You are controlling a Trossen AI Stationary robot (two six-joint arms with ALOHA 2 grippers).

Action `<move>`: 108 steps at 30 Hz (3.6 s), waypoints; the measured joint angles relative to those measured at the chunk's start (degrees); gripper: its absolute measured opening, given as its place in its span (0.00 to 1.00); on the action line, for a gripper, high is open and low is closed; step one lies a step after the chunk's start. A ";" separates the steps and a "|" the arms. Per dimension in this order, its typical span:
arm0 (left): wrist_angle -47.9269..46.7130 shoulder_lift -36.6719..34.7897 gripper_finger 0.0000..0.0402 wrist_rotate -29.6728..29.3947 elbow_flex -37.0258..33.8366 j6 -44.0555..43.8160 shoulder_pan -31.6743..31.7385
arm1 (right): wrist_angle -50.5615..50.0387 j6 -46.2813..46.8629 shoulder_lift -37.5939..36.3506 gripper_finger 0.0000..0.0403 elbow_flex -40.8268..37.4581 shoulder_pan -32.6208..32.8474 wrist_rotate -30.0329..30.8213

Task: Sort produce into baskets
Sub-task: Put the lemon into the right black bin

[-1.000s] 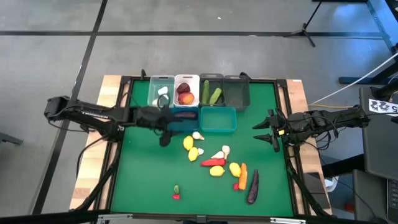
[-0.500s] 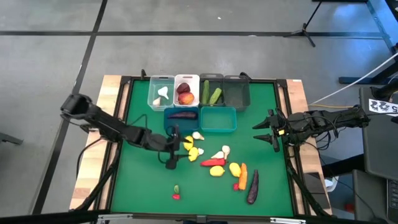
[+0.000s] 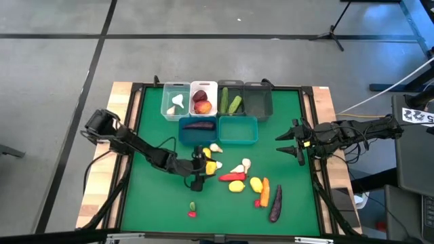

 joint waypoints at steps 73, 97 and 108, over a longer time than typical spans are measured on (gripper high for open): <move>-30.35 13.14 0.48 -21.05 20.74 -49.89 -7.50 | -1.70 1.09 0.00 0.52 0.00 0.00 -0.22; -28.92 7.39 0.49 -11.20 34.89 1.20 22.38 | -1.90 1.09 0.00 0.52 0.00 -0.02 -0.26; -21.49 9.36 0.49 13.14 38.32 1.37 39.72 | -2.21 0.14 -0.02 0.52 0.00 -0.02 -0.22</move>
